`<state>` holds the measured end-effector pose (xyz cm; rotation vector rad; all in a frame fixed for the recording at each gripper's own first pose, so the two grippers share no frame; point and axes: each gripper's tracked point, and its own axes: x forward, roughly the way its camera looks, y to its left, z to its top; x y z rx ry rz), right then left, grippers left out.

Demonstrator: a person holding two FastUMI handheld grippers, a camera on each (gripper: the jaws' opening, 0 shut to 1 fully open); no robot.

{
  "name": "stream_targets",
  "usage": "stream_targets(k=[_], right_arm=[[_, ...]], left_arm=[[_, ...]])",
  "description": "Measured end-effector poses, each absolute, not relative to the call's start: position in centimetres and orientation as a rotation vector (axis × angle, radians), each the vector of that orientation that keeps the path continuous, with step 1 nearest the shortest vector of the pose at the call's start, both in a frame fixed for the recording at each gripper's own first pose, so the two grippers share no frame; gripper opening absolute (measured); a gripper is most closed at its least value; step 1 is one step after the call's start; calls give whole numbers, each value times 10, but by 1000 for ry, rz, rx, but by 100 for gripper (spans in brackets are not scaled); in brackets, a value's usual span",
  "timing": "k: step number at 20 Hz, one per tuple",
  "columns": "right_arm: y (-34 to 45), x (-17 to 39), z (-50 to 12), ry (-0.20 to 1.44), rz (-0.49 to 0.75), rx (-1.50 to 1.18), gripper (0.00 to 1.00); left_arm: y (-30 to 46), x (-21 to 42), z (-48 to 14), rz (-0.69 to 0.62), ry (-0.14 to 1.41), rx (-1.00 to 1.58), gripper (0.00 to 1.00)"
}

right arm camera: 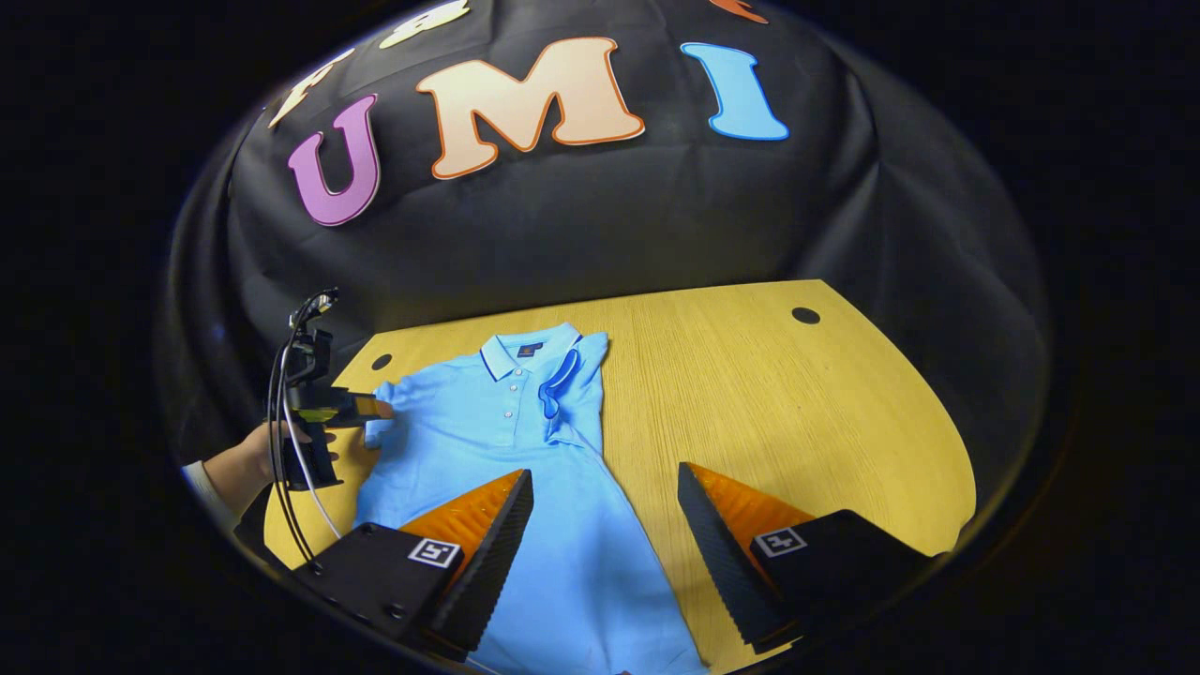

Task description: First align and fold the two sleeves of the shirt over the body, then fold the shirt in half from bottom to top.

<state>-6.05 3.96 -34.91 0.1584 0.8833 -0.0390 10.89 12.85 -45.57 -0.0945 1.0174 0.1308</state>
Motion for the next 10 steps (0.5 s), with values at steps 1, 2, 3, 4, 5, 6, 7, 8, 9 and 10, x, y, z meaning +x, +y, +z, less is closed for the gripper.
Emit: stream_targets(k=[1, 2, 3, 4, 5, 6, 7, 8, 9, 10], right_arm=[[40, -61, -351, 887, -41, 164, 98], [39, -63, -354, 893, -43, 172, 98], [40, -65, -356, 898, -42, 183, 98], [39, -66, -358, 901, -44, 188, 98], [38, -67, -360, 903, -44, 191, 98], [38, -67, -361, 905, -44, 195, 98], [39, -68, -361, 905, -40, 201, 98], [38, -68, -359, 903, -35, 202, 98], [37, -69, -358, 900, -30, 200, 98], [34, -68, -357, 898, -30, 198, 97]], left_arm=[[124, 113, -455, 113, 1007, -93, 91], [120, 115, -455, 94, 1012, -86, 73], [116, 114, -454, 67, 1018, -84, 66], [110, 117, -453, 44, 1016, -83, 45], [105, 118, -454, 29, 1013, -91, 31], [104, 120, -453, 43, 1010, -87, 16], [105, 119, -454, 48, 1014, -77, 0], [104, 120, -455, 53, 1015, -73, 0], [100, 118, -451, 63, 1015, -92, 0], [92, 120, -445, 57, 1002, -117, 0]])
